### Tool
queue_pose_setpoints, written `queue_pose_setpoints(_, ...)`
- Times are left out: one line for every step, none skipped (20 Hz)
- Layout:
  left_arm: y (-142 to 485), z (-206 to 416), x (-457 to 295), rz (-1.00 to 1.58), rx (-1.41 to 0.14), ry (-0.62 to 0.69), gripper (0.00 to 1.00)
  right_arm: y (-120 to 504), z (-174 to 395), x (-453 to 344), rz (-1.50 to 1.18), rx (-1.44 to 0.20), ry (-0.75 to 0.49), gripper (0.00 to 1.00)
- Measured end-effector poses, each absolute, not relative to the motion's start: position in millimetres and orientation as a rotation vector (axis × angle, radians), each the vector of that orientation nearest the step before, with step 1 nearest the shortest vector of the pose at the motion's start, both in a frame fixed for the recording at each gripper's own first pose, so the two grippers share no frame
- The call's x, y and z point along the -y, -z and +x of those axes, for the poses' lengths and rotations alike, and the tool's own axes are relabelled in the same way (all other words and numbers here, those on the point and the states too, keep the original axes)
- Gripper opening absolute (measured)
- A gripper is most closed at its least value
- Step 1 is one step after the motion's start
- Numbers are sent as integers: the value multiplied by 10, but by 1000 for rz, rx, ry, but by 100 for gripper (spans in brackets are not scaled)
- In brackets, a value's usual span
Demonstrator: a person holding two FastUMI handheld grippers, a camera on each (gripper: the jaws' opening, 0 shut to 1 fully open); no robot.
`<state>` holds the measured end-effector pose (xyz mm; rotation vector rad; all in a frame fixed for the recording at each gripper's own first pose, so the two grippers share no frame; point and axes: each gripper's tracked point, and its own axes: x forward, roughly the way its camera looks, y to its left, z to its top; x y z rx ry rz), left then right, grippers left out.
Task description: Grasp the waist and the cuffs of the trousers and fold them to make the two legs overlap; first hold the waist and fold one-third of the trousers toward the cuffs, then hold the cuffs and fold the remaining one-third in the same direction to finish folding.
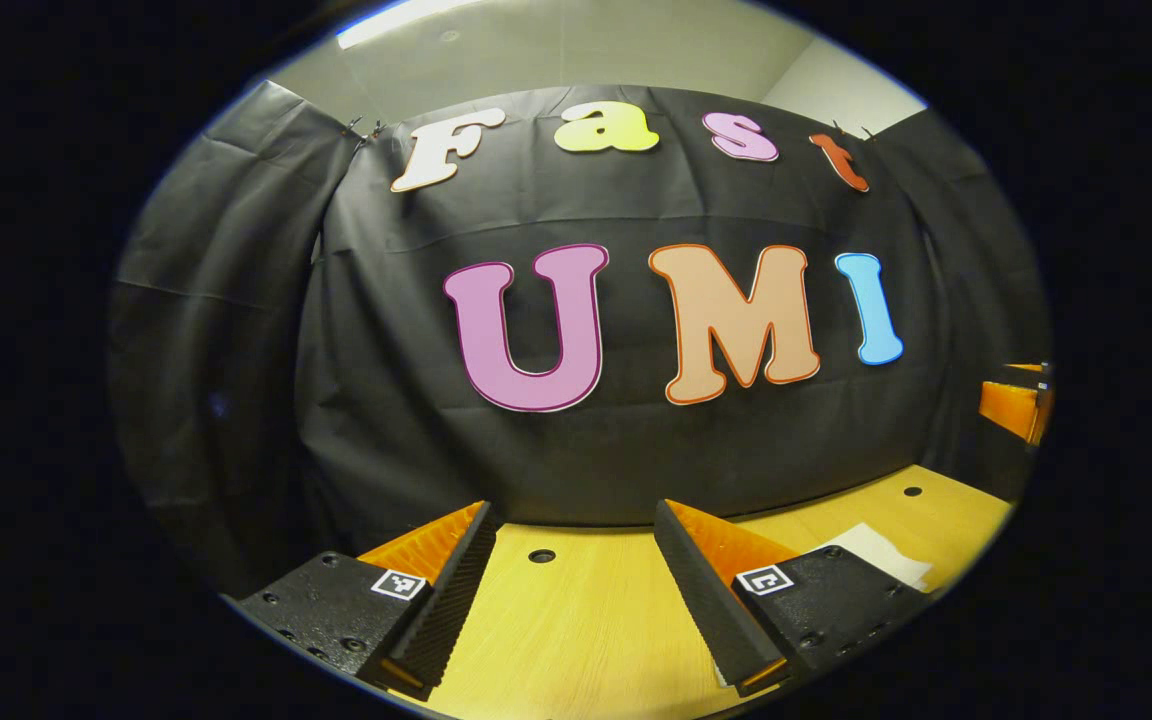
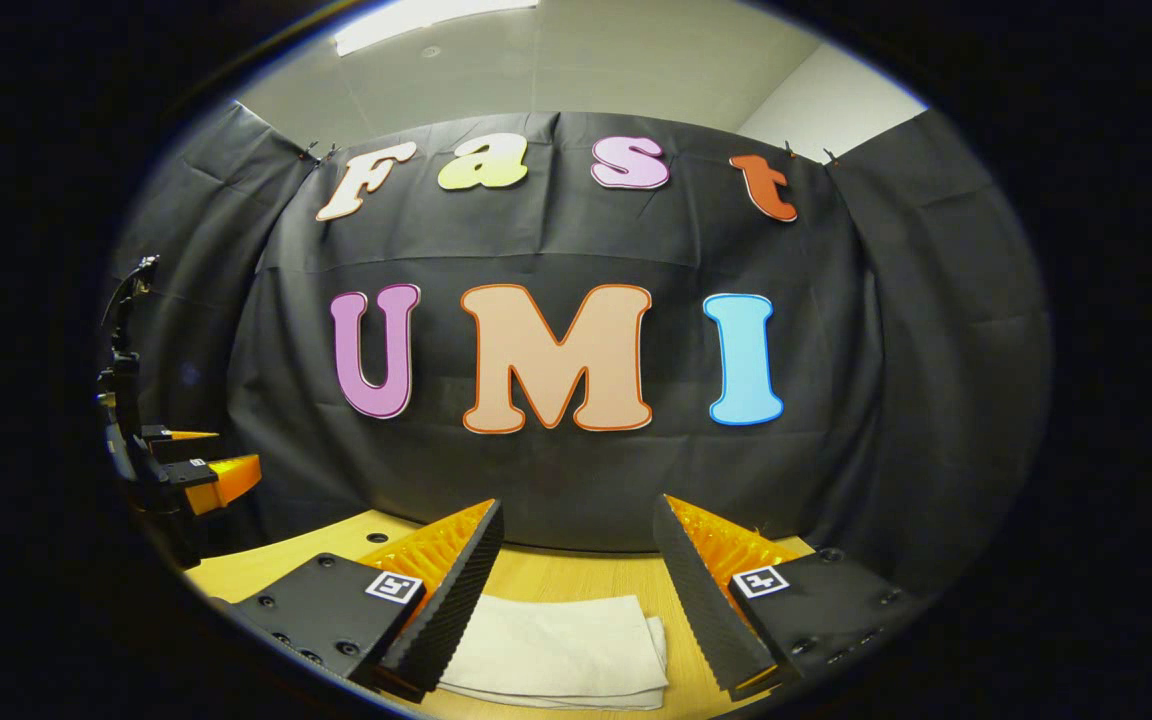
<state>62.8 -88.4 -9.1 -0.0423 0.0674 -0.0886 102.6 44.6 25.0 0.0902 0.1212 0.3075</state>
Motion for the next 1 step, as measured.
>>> queue_pose_setpoints(96,637,858,-44,-66,89,96,-255,1015,-462,89,-118,-306,96)
